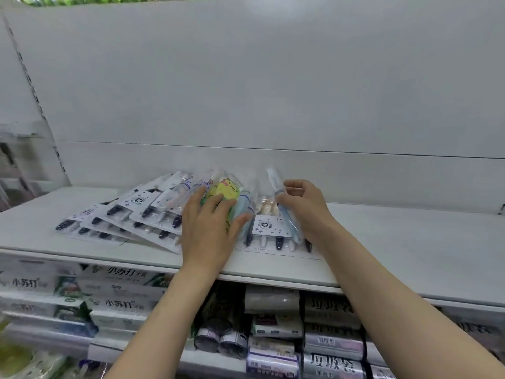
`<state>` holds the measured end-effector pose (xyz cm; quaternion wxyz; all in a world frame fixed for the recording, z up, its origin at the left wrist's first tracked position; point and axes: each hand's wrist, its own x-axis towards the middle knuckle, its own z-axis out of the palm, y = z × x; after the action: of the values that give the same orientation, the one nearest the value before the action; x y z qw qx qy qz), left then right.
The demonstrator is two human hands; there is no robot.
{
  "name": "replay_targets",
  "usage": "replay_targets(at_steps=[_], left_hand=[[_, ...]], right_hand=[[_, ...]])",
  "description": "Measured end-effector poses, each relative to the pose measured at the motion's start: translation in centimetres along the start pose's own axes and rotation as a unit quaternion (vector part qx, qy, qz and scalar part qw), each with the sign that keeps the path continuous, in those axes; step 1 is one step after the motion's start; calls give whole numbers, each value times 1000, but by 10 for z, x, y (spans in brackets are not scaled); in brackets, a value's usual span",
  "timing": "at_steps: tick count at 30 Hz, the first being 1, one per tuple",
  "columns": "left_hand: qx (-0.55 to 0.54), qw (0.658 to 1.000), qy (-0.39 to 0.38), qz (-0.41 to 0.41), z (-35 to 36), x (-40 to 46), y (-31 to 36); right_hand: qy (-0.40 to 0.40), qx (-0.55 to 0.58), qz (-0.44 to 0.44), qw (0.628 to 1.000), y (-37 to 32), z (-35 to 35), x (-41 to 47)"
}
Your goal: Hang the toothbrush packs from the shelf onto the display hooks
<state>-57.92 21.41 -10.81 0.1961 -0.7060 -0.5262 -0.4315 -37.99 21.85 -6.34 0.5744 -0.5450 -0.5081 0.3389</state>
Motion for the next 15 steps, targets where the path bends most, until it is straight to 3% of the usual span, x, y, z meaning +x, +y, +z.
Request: replay_targets(at_steps=[5,11,15], left_hand=[[96,994,-37,-24,-9,16,28],[200,958,-201,-52,-11,49,56],[188,965,-172,-57,-13,54,59]], right_hand=[[-11,93,29,995,-2,-8,-4],[-17,148,12,989,-2,-11,-4],[-26,163,1,986,-4,-9,-4]])
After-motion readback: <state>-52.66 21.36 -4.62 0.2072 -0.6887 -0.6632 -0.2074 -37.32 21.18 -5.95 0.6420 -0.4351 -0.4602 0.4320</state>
